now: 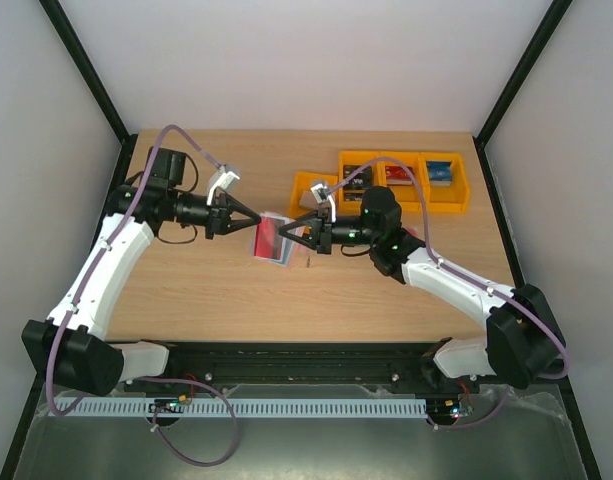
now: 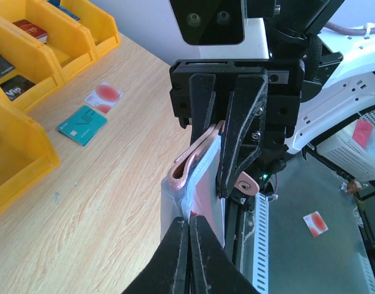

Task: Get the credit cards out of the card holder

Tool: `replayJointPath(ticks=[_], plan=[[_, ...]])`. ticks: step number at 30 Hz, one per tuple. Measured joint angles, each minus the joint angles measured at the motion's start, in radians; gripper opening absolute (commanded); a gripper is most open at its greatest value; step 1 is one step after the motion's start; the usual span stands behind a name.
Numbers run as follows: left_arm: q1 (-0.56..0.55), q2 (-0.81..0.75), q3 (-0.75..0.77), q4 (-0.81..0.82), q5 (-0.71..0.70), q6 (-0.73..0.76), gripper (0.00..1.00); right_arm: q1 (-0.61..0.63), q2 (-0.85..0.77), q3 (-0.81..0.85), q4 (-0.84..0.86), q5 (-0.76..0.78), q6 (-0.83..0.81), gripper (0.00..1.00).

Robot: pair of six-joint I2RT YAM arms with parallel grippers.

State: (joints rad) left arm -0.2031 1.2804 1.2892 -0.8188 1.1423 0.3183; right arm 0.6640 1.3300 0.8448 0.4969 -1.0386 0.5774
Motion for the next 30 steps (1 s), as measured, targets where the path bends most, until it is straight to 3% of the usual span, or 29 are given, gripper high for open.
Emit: replayJointPath(ticks=[4,6,14,30], plan=[[0.0,0.0,0.0,-0.005,-0.001,0.002,0.02,-0.001,0.0,0.0,-0.005,0.0,-0.001,0.17],[0.001,0.0,0.0,-0.01,-0.001,0.01,0.02,-0.001,0.0,0.0,-0.01,-0.002,-0.005,0.19],[0.028,0.0,0.0,-0.029,0.01,0.034,0.02,0.0,-0.006,-0.001,-0.046,-0.019,-0.02,0.03],[0.086,0.0,0.008,-0.085,0.006,0.11,0.02,-0.017,-0.034,-0.003,-0.112,-0.018,-0.071,0.02]])
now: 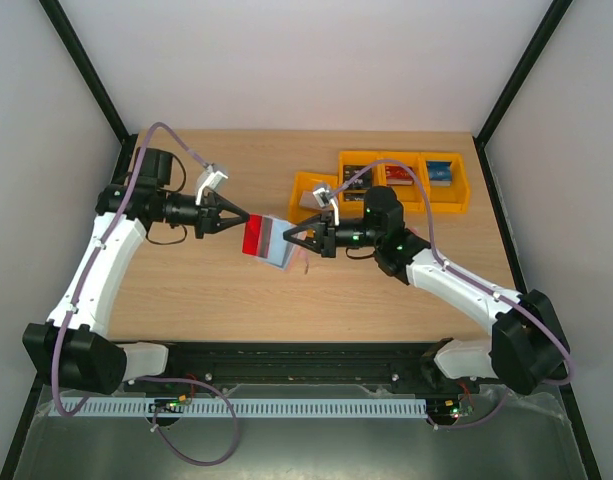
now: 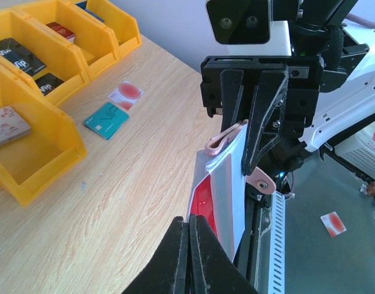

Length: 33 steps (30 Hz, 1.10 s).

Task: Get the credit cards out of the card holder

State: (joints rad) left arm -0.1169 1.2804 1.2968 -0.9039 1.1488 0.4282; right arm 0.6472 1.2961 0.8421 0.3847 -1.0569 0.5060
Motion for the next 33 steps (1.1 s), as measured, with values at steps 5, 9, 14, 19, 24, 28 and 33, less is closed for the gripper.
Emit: replayJointPath(ticks=[5,9,14,19,24,28,33], plan=[[0.024,0.0,0.026,-0.022,-0.036,0.026,0.02,-0.026,-0.009,-0.007,-0.021,0.011,-0.013,0.02],[0.112,0.0,0.058,-0.024,-0.07,0.043,0.02,-0.082,-0.025,-0.028,-0.042,0.022,-0.008,0.02],[0.152,0.0,0.071,0.006,-0.179,0.048,0.02,-0.101,0.007,-0.04,-0.072,0.032,0.008,0.02],[0.054,0.001,0.071,0.094,-0.386,0.007,0.02,-0.045,0.145,-0.039,-0.072,0.063,0.055,0.02],[-0.179,0.041,0.096,0.187,-0.748,-0.015,0.02,0.048,0.393,0.014,-0.074,0.091,0.145,0.02],[-0.32,0.077,0.1,0.241,-1.018,0.007,0.02,0.07,0.51,0.054,-0.112,0.12,0.203,0.05],[-0.485,0.093,0.097,0.274,-1.332,0.054,0.02,0.069,0.55,0.121,-0.221,0.183,0.208,0.38]])
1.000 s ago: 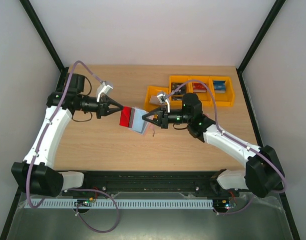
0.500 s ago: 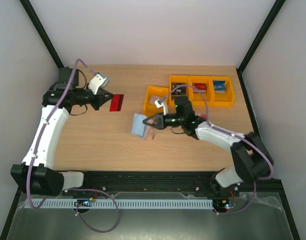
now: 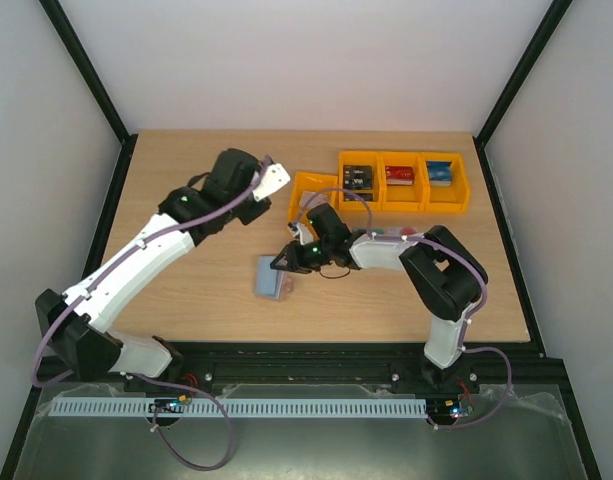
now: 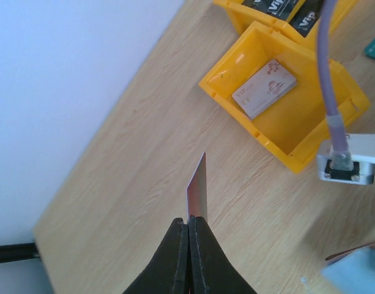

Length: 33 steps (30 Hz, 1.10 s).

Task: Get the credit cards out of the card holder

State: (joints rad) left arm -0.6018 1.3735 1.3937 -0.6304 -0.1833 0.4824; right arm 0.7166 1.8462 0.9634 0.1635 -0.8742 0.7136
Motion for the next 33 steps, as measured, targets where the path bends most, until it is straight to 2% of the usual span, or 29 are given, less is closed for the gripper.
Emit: replayJointPath(ticks=[3,6,12,16,20,24,27,30,33], plan=[[-0.085,0.008,-0.013,0.016,-0.132,0.029,0.02,-0.008,-0.002,0.027,-0.064,0.058,-0.02,0.6],[-0.134,0.013,-0.028,0.019,-0.22,0.053,0.02,-0.035,-0.037,0.019,-0.124,0.128,-0.019,0.7],[-0.2,0.019,-0.034,0.02,-0.373,0.116,0.02,-0.188,-0.295,-0.008,-0.187,0.241,0.005,0.73],[-0.267,0.018,-0.051,0.072,-0.518,0.247,0.02,-0.261,-0.449,0.052,-0.194,0.317,0.029,0.74],[-0.318,-0.023,-0.2,0.325,-0.678,0.554,0.02,-0.265,-0.52,0.15,-0.172,0.346,0.055,0.76],[-0.37,-0.056,-0.365,0.669,-0.782,0.915,0.02,-0.262,-0.531,0.176,-0.058,0.308,0.142,0.85],[-0.408,-0.057,-0.501,1.023,-0.798,1.209,0.02,-0.242,-0.521,0.174,0.03,0.282,0.222,0.9],[-0.421,-0.039,-0.609,1.318,-0.774,1.394,0.02,-0.187,-0.509,0.174,0.101,0.267,0.27,0.88],[-0.422,-0.005,-0.635,1.478,-0.768,1.499,0.02,-0.14,-0.497,0.174,0.144,0.255,0.303,0.87]])
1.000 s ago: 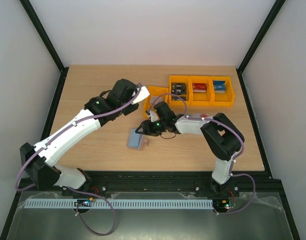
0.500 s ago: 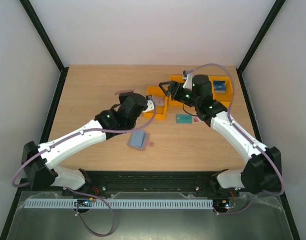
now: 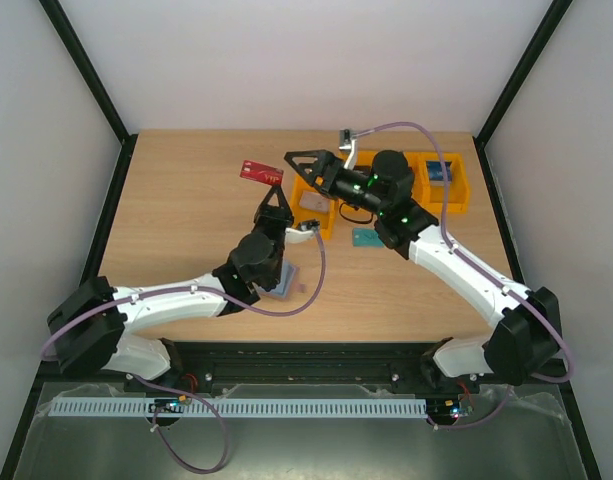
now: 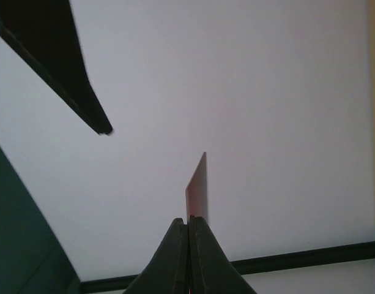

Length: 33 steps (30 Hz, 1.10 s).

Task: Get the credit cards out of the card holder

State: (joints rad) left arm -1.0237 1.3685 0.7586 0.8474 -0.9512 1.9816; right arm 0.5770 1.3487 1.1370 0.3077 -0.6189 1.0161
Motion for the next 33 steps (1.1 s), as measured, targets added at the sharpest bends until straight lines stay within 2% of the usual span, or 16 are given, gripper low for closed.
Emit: replayJointPath(ticks=[7,17,19,22,26,32,33], plan=[[-0.004,0.006,0.0,0.159,-0.003,0.086,0.02,0.035,0.013,-0.009,0.019,0.007,0.041,0.84],[-0.017,0.028,-0.008,0.233,-0.002,0.106,0.02,0.08,0.113,-0.008,0.051,-0.018,0.09,0.81],[-0.019,0.031,-0.008,0.241,-0.003,0.107,0.02,0.085,0.122,-0.008,0.066,-0.027,0.099,0.73],[-0.024,0.032,-0.01,0.248,-0.003,0.107,0.02,0.089,0.126,-0.005,0.086,-0.037,0.108,0.53],[-0.041,0.034,-0.027,0.257,-0.007,0.107,0.02,0.09,0.138,0.002,0.126,-0.043,0.13,0.37],[-0.047,0.042,-0.036,0.263,-0.015,0.109,0.02,0.09,0.18,0.019,0.142,-0.041,0.15,0.04],[-0.048,0.042,-0.036,0.264,-0.017,0.11,0.02,0.09,0.183,0.02,0.141,-0.04,0.151,0.02]])
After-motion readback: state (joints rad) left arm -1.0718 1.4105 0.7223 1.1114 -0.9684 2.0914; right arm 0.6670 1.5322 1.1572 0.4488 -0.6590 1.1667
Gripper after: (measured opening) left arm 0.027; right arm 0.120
